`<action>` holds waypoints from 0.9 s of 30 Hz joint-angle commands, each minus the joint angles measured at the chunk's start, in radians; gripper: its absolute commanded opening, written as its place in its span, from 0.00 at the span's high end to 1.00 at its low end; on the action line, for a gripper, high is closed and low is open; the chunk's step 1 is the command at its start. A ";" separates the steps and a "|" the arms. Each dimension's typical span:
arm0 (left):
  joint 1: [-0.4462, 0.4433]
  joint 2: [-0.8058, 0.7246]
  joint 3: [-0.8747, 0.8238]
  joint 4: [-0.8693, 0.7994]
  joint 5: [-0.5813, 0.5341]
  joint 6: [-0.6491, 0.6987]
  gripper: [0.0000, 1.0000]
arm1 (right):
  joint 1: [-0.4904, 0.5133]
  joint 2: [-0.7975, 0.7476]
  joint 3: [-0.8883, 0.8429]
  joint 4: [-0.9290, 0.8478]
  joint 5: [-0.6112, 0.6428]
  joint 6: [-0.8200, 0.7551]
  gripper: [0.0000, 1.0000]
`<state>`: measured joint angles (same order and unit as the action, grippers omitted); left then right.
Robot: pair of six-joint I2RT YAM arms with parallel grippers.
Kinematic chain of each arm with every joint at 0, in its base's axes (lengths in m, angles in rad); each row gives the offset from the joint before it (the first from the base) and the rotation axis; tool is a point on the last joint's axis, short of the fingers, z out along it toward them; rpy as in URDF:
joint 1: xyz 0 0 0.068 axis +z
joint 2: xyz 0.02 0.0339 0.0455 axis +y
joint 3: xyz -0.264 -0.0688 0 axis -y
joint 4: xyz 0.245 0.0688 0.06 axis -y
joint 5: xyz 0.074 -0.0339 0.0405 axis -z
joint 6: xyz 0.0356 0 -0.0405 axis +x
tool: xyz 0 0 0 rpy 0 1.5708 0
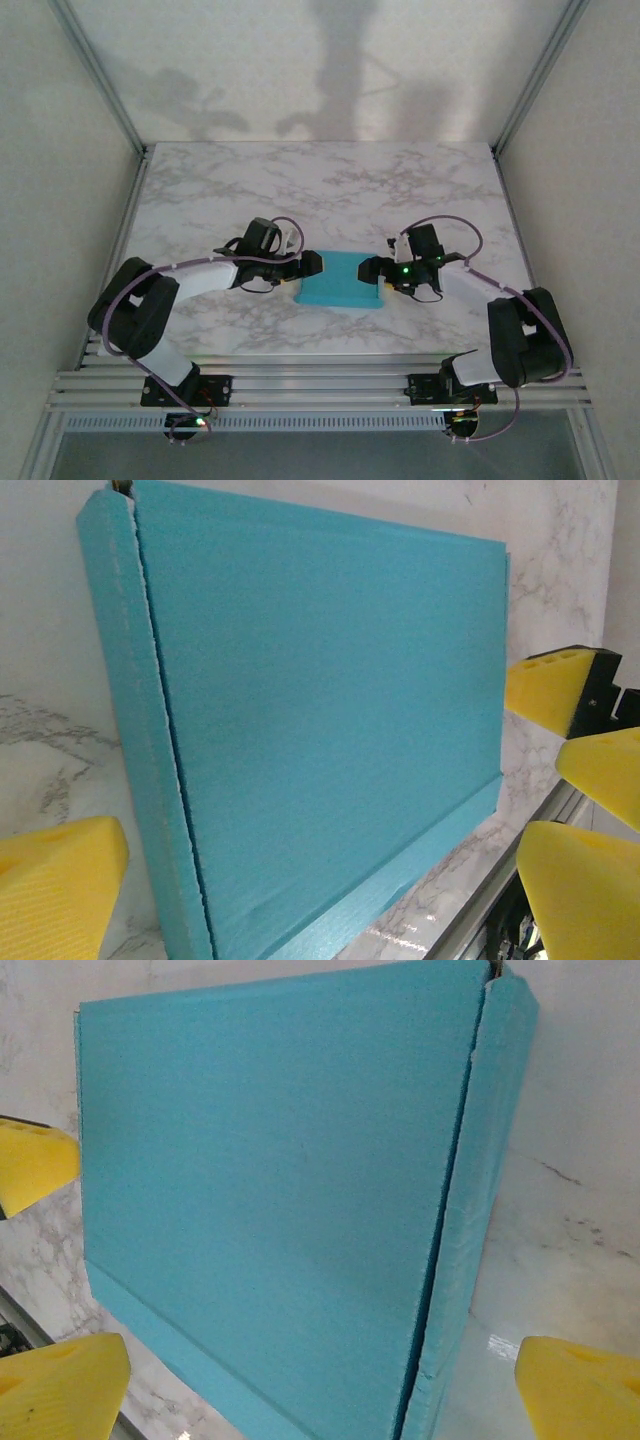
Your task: Fold the paper box
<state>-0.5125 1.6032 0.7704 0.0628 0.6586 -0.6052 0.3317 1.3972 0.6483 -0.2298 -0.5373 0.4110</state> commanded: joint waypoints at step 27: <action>0.009 -0.062 0.020 0.061 0.147 -0.052 0.01 | 0.018 -0.057 0.019 0.028 -0.074 0.029 0.01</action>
<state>-0.5102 1.6028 0.7704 0.0715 0.7387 -0.6327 0.3508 1.3842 0.6476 -0.1780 -0.5758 0.4351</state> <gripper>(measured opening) 0.994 0.992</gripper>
